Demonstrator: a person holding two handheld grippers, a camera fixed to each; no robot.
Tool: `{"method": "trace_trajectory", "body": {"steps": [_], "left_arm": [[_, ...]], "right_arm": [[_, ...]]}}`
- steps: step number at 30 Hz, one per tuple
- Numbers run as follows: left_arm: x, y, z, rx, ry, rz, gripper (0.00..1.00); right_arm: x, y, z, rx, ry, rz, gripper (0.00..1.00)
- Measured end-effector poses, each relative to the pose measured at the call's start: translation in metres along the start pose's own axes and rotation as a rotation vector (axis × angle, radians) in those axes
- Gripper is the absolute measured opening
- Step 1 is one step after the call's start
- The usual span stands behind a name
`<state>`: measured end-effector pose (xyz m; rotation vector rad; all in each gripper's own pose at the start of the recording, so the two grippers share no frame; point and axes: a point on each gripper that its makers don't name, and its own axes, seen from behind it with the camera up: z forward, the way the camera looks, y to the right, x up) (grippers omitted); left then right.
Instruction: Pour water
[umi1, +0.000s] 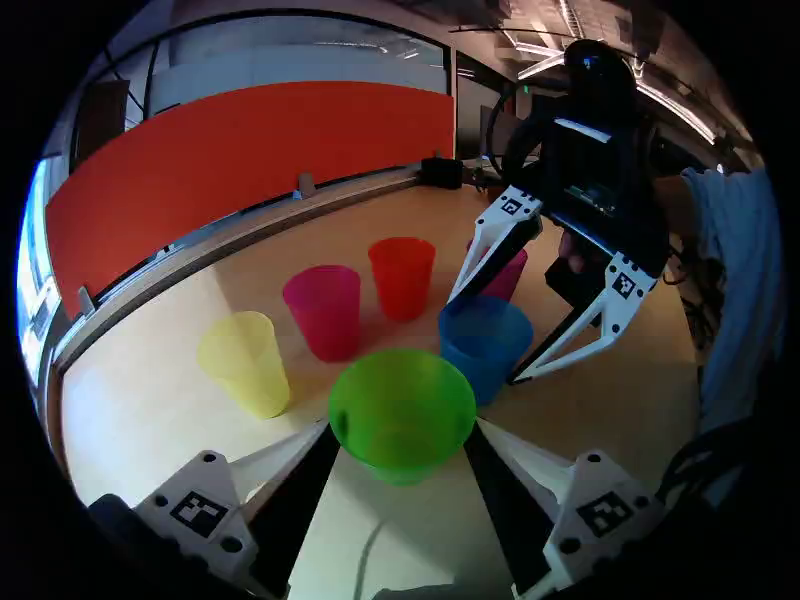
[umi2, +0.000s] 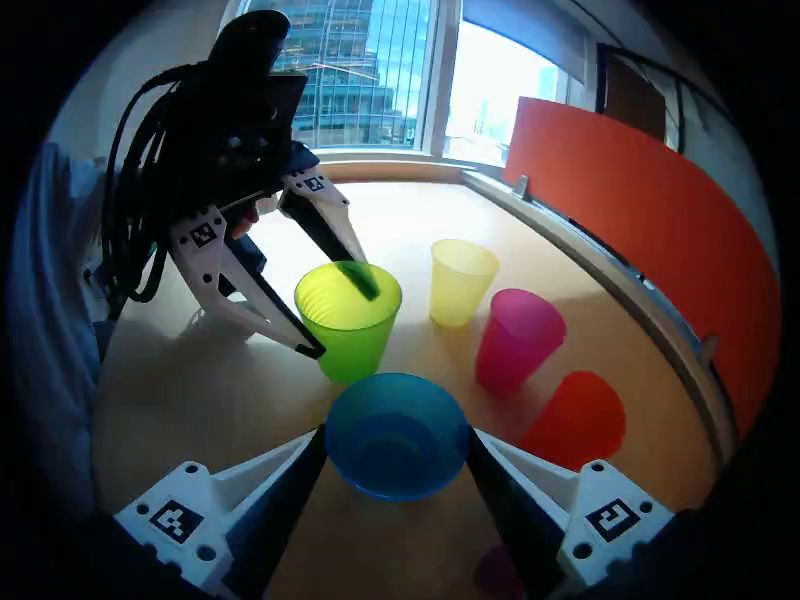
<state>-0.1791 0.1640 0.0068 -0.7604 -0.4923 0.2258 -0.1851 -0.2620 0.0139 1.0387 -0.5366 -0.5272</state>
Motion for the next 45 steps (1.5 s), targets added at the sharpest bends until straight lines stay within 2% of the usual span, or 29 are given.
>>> {"method": "trace_trajectory", "body": {"steps": [4, 11, 17, 26, 36, 45], "left_arm": [[0.001, 0.0, -0.003, 0.004, 0.005, 0.002, 0.84], [0.006, 0.0, -0.008, 0.015, 0.021, -0.004, 0.84], [0.014, 0.001, -0.014, 0.02, 0.039, -0.012, 0.85], [0.037, 0.004, -0.026, 0.037, 0.1, -0.014, 0.85], [0.077, 0.005, -0.043, 0.06, 0.186, -0.023, 0.85], [0.11, 0.009, -0.06, 0.066, 0.268, -0.019, 0.85]], "right_arm": [[0.0, 0.0, 0.001, -0.008, 0.004, 0.006, 0.94], [0.001, 0.003, -0.001, -0.025, 0.023, 0.038, 0.93], [0.011, 0.003, -0.012, -0.043, 0.066, 0.056, 0.93], [0.036, 0.007, -0.044, -0.092, 0.158, 0.084, 0.93], [0.065, 0.011, -0.087, -0.155, 0.273, 0.093, 0.93], [0.089, 0.012, -0.117, -0.206, 0.366, 0.096, 0.93]]}}
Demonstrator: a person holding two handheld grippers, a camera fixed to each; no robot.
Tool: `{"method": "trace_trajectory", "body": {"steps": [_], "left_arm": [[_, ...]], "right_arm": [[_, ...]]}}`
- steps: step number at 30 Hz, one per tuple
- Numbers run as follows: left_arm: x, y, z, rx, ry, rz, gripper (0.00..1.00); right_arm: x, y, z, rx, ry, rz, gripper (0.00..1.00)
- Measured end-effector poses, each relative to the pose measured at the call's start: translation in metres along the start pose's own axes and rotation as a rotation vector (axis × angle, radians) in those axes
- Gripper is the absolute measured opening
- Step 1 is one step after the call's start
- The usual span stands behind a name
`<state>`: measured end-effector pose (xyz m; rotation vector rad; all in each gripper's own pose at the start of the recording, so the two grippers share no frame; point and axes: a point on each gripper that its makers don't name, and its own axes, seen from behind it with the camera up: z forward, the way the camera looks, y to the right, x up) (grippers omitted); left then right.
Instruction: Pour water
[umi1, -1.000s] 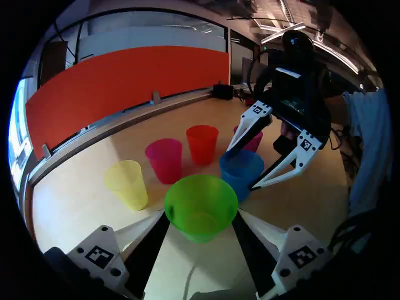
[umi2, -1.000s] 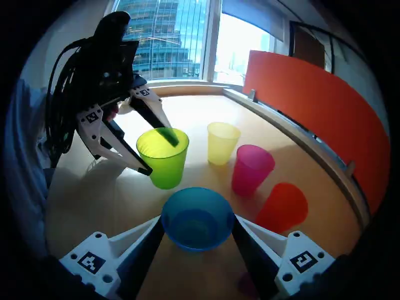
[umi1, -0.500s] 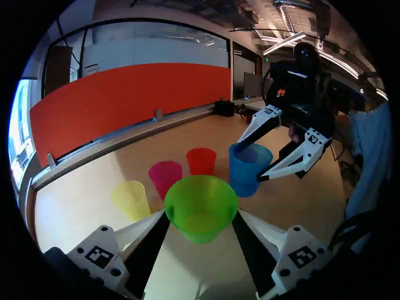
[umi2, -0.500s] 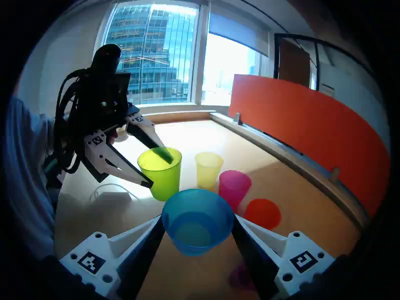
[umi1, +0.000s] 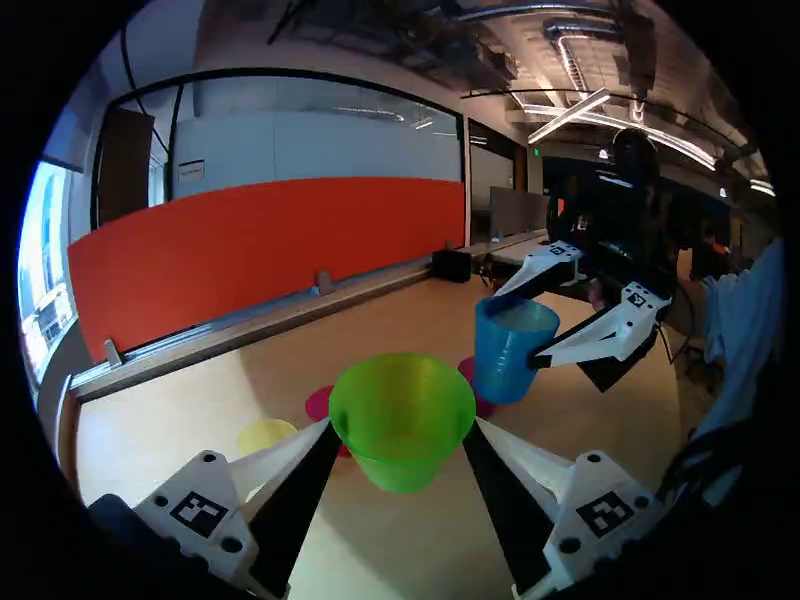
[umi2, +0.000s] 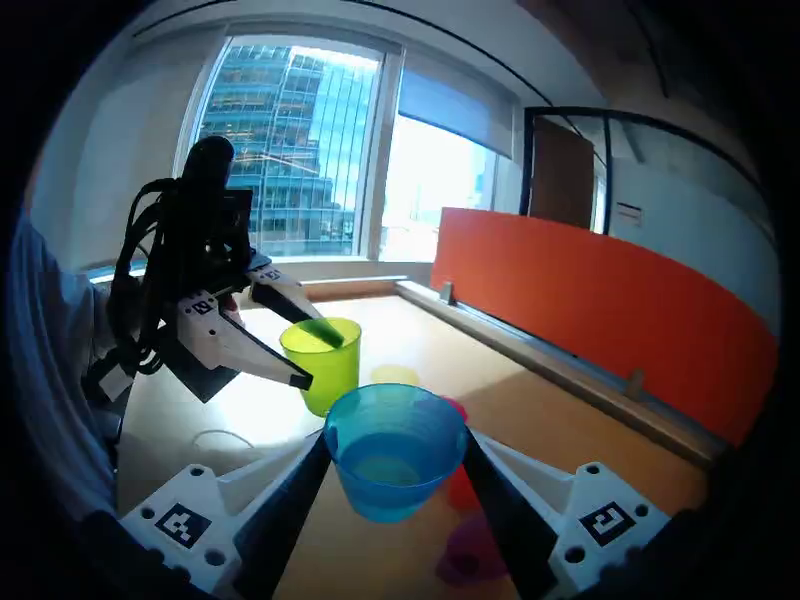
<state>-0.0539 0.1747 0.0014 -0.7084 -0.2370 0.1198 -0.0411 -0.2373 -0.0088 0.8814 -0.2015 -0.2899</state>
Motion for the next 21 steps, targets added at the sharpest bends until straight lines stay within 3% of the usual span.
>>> {"method": "trace_trajectory", "body": {"steps": [12, 21], "left_arm": [[0.042, 0.006, -0.015, -0.003, 0.079, 0.003, 0.85], [0.058, 0.012, -0.02, -0.014, 0.11, 0.007, 0.85]], "right_arm": [[0.031, -0.002, -0.019, -0.046, 0.097, 0.011, 0.93], [0.049, -0.008, -0.029, -0.054, 0.158, 0.028, 0.93]]}}
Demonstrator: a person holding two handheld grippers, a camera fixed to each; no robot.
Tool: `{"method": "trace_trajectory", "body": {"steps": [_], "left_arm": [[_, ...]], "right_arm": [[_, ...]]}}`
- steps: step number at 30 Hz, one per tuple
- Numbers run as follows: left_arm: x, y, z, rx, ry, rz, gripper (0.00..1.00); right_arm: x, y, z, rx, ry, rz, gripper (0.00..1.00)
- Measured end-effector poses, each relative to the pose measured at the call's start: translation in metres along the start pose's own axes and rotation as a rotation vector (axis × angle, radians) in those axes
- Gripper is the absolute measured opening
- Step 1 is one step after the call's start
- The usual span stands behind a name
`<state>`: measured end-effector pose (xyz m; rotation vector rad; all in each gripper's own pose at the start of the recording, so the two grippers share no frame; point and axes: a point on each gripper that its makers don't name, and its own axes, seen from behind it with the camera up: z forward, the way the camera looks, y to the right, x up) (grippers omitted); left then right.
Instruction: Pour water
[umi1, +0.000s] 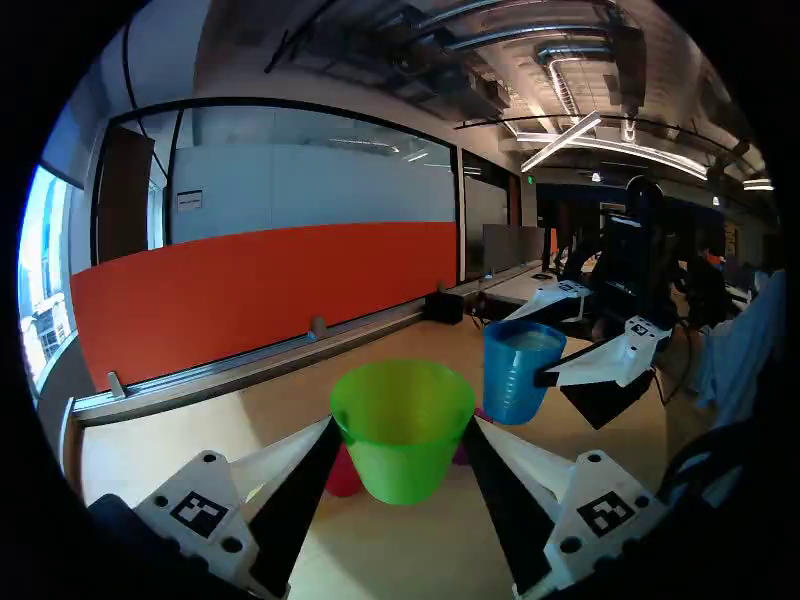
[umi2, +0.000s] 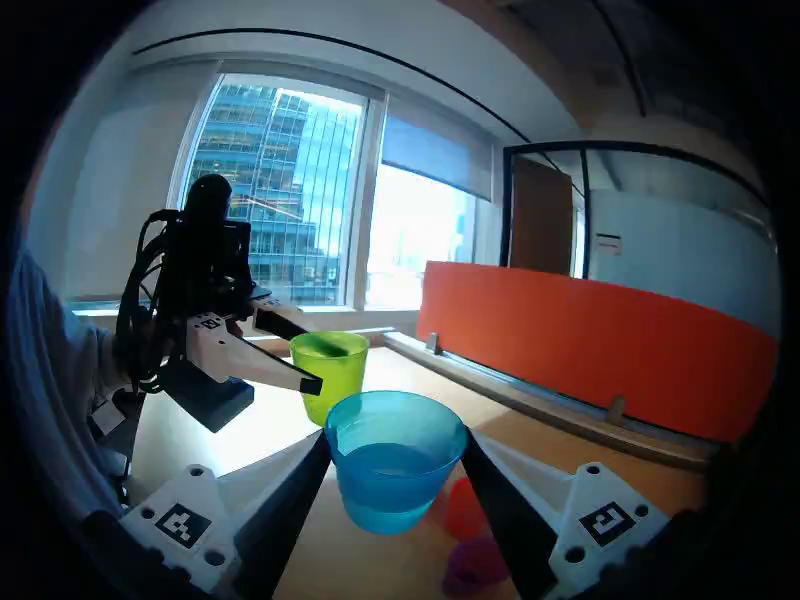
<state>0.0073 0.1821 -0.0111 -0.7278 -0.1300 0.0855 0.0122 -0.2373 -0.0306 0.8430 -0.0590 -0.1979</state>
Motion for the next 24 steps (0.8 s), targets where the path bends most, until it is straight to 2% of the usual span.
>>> {"method": "trace_trajectory", "body": {"steps": [17, 24], "left_arm": [[0.009, 0.02, 0.006, -0.032, 0.04, 0.018, 0.86], [0.012, 0.023, 0.01, -0.029, 0.069, 0.036, 0.85]], "right_arm": [[0.014, 0.008, -0.015, -0.004, 0.014, -0.013, 0.93], [0.017, 0.012, -0.017, -0.01, 0.013, -0.02, 0.93]]}}
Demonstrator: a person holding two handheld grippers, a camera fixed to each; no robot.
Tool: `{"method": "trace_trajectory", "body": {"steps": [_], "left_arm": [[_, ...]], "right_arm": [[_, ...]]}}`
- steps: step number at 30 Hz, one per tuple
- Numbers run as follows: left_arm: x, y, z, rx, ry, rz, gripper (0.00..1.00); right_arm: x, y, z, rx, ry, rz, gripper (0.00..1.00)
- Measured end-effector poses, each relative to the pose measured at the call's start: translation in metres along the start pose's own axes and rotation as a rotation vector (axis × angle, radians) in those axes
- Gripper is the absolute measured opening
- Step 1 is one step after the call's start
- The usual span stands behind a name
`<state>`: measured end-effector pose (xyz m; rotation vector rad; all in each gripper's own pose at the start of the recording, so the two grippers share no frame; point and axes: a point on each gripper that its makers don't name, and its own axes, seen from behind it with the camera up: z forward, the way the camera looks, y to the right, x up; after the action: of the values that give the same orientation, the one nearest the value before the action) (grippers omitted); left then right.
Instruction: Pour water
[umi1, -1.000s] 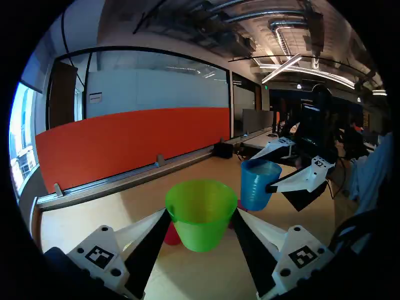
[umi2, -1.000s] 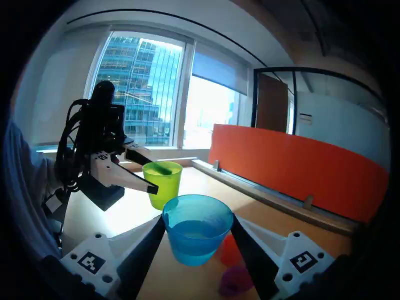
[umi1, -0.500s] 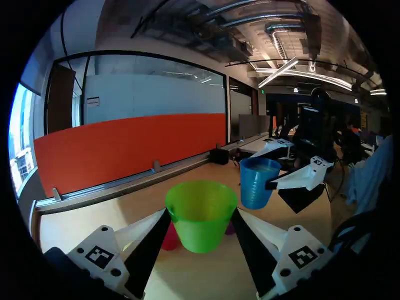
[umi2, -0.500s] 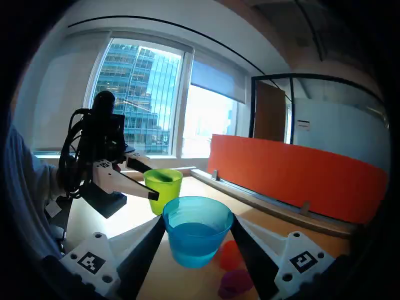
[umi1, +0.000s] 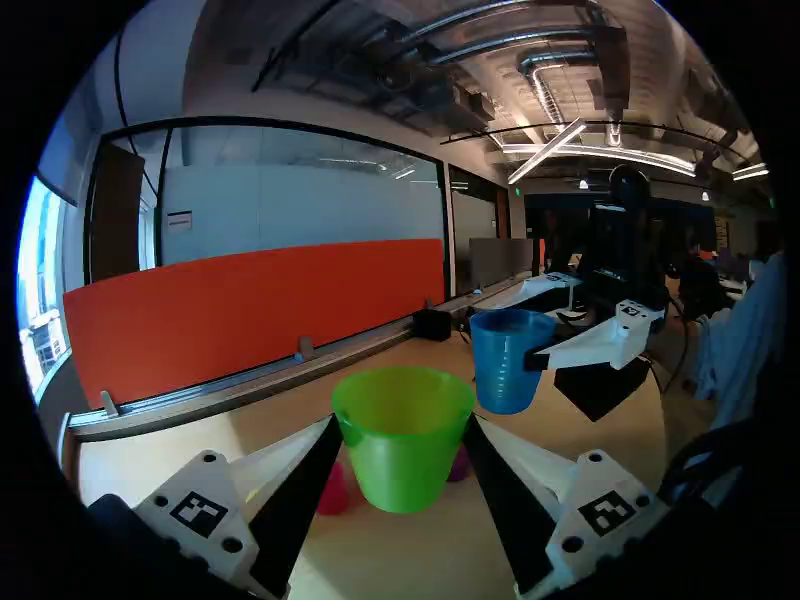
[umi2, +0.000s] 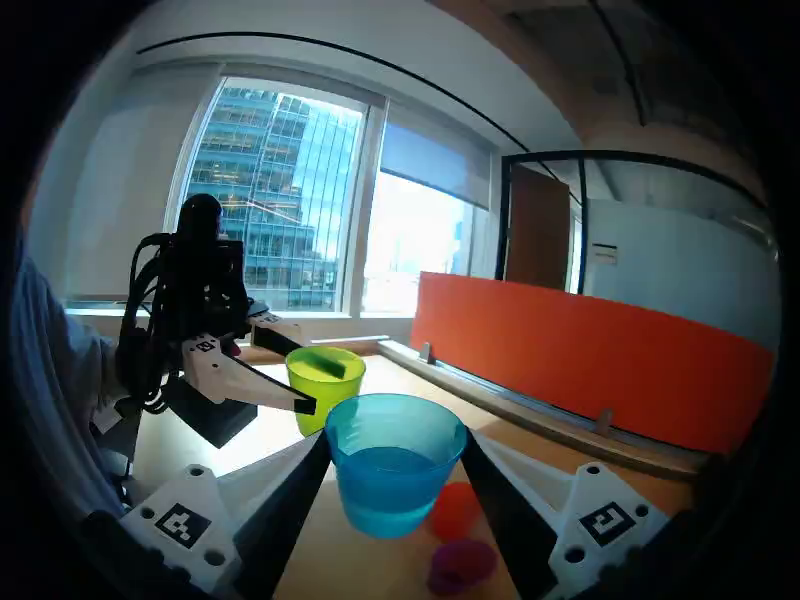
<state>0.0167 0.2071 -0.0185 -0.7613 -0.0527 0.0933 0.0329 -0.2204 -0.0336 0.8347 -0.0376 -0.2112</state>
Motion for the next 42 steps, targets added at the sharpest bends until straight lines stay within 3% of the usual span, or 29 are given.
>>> {"method": "trace_trajectory", "body": {"steps": [11, 26, 32, 42], "left_arm": [[0.001, 0.006, 0.003, -0.007, 0.037, 0.011, 0.85], [-0.005, 0.024, 0.008, -0.044, 0.045, 0.009, 0.85], [-0.002, 0.032, 0.01, -0.063, 0.052, 0.012, 0.85], [-0.001, 0.042, 0.012, -0.087, 0.056, 0.011, 0.85]], "right_arm": [[0.015, 0.008, -0.001, 0.002, 0.002, -0.053, 0.93], [0.039, 0.023, -0.001, -0.006, -0.001, -0.218, 0.92], [0.047, 0.026, -0.001, -0.006, -0.001, -0.302, 0.92], [0.064, 0.037, 0.001, -0.043, 0.002, -0.495, 0.92]]}}
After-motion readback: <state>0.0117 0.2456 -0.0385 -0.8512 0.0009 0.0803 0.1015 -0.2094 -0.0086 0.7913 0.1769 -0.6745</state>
